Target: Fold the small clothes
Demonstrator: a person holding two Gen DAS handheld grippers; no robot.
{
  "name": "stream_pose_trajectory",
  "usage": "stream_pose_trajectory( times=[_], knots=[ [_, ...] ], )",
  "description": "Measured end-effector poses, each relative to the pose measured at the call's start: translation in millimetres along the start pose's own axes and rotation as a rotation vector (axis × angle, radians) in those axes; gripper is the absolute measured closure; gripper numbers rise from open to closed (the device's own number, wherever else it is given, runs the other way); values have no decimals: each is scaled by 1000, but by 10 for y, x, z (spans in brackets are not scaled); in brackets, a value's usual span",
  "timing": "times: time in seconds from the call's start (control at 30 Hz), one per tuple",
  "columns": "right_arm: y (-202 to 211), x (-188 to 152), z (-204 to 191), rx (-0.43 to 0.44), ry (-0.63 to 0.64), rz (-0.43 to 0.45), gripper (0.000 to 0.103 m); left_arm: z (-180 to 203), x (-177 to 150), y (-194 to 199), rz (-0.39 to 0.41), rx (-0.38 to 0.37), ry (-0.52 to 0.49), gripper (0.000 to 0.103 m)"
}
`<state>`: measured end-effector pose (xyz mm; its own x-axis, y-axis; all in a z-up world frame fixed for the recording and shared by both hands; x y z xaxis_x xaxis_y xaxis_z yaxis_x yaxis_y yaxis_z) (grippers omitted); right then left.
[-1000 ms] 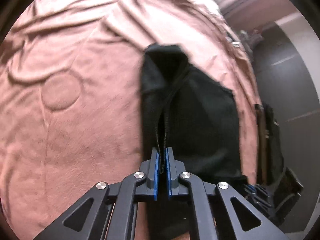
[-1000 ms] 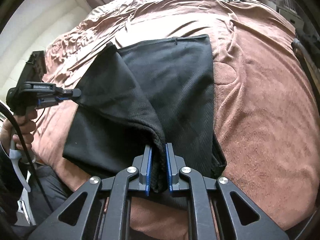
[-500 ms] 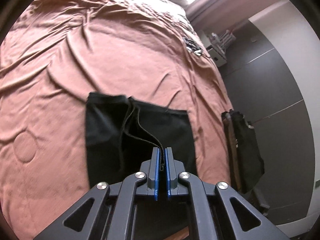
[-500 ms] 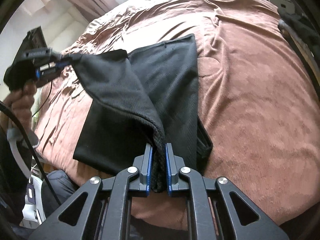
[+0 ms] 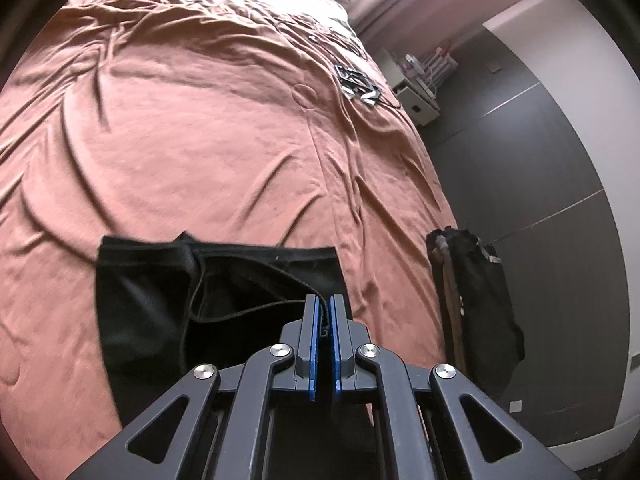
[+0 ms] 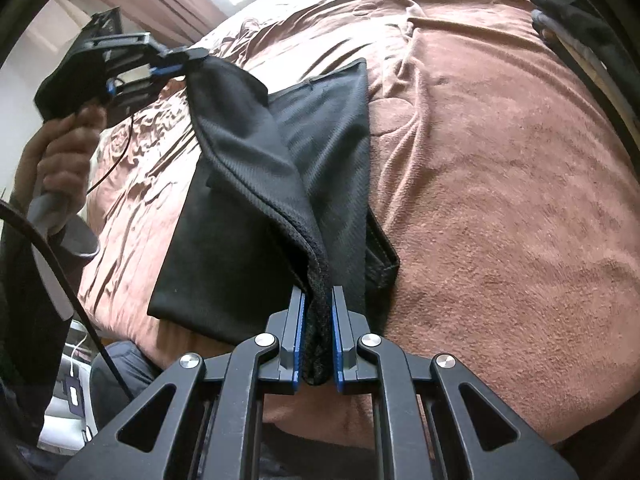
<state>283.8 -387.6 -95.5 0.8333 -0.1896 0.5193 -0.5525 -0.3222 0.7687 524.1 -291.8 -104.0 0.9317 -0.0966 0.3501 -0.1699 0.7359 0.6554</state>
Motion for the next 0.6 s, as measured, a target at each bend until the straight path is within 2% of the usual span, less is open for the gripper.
stream_pose_trajectory(
  times=[0.23, 0.33, 0.6],
  knots=[
    [-38, -60, 116, 23, -53, 11, 95, 21, 210, -398, -11, -14, 10, 97],
    [-60, -72, 152, 31, -69, 12, 95, 40, 283, -618, -33, 9, 2, 97],
    [-97, -94, 202, 46, -90, 13, 95, 19, 357, -1083, -83, 14, -7, 97]
  ],
)
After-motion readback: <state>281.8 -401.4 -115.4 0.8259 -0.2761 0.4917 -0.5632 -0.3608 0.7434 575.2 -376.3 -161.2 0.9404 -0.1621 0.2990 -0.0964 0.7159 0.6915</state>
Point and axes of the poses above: each gripper's, at about its wrist camera, not at the fingertips, and y roughly against the way its jaws point, z to its right, x to its top, the point moved 1 cm from there along -y, roughly the way its jaws point, and after that the axes turned 5 degrees about -x, right-handed, at the moved point
